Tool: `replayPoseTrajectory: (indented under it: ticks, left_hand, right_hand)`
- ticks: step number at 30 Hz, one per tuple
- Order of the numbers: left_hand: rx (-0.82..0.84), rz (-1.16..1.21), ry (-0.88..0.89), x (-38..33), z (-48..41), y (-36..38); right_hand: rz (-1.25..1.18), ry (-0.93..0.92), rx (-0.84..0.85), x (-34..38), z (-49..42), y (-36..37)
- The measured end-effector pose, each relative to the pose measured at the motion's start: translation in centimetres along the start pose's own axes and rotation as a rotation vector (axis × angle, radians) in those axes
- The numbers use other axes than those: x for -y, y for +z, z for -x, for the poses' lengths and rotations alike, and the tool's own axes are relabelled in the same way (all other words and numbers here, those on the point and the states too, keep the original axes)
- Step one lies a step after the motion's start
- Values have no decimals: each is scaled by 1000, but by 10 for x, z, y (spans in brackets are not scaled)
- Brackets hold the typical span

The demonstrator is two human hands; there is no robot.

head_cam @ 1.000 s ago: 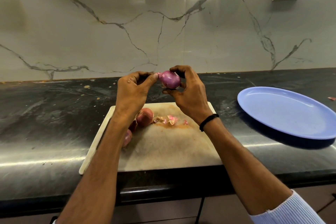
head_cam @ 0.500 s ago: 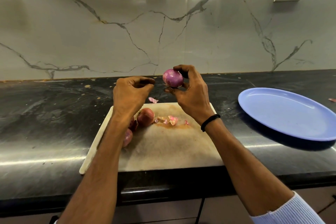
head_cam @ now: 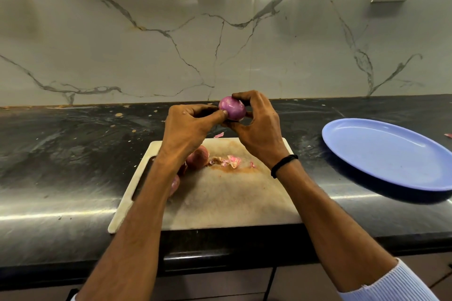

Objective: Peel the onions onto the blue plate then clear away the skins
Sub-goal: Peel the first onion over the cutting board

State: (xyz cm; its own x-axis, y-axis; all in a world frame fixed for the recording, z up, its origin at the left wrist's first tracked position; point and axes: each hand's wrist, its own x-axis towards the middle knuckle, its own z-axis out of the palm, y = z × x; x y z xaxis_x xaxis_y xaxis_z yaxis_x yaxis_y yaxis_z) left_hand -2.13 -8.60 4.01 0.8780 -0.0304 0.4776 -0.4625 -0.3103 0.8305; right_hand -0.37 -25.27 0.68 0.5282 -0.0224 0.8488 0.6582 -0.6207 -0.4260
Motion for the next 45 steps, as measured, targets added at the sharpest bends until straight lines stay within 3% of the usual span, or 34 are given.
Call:
replayPoseTrajectory:
  ticks: [13,27,33,45]
  left_hand:
    - [-64,-92,-17,6,-1,-2]
    - [4,-23,-35,5,0,-1]
    - [-63,-94,-32,9,-2,-2]
    - [-23,80,-53,-6,4,1]
  right_hand:
    - [2,-4,37,2,3,0]
    - [18,9,53,0,3,0]
    - [5,16,75,1,4,1]
    - [13,45,27,-1,0,-1]
